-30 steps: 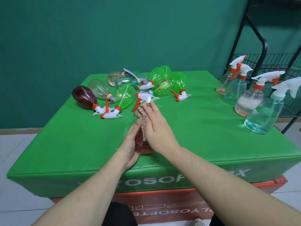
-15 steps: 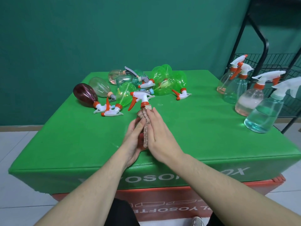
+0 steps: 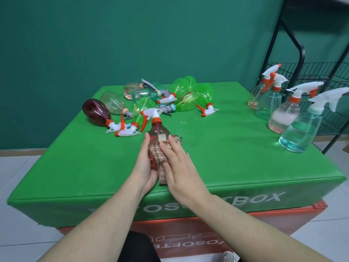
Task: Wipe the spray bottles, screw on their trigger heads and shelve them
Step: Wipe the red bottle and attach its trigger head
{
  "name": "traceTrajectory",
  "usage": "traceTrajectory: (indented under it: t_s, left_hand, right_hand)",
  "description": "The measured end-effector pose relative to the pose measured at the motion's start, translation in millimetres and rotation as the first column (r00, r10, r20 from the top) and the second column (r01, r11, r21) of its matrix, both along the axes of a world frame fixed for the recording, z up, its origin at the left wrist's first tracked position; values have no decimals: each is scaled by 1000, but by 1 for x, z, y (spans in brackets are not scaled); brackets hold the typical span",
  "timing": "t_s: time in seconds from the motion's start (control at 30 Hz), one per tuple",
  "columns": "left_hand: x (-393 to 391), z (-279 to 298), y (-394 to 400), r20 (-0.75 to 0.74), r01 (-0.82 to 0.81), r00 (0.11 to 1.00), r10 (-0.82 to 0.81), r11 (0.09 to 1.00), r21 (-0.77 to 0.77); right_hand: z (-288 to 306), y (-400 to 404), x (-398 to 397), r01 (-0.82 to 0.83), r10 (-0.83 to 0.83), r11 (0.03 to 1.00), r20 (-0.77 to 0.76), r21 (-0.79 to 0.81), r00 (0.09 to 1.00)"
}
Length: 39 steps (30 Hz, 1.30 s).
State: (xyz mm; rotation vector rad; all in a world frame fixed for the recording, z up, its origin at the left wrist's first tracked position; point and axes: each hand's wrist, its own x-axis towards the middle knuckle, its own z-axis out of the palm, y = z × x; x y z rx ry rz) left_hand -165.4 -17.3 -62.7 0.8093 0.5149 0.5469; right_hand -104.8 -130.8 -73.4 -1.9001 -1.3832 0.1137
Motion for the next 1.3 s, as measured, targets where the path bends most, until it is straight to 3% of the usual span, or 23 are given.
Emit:
traceTrajectory:
  t_s: [0.2,0.4,0.7,0.97,1.13,1.3]
  left_hand:
    - [2,3,-1,-4,58,998,-58,998,35]
    - [0,3,3,-21,60,998,-60,998,7]
    - [2,3,-1,2,100,995,-100,994,53]
    - [3,3,1,-5,46,999,-46,998,32]
    - [4,6,-4,22,15,1000,-15,1000,-2]
    - [3,15,-12,-9,-18,1000,18,999,-35]
  right_hand:
    - [13,18,5,28,-26,995,-19,99,999]
    - [34,38,21,61,-60,997,-14,47,998]
    - [52,61,33,158,-161,987,-320,-35,934]
    - [31,37,16,91,-78,994,-211,53,975]
    - [20,18,9,134,-134,989,-1,-60,991]
    - [15,6,3,98,-94,995,-104,35,990]
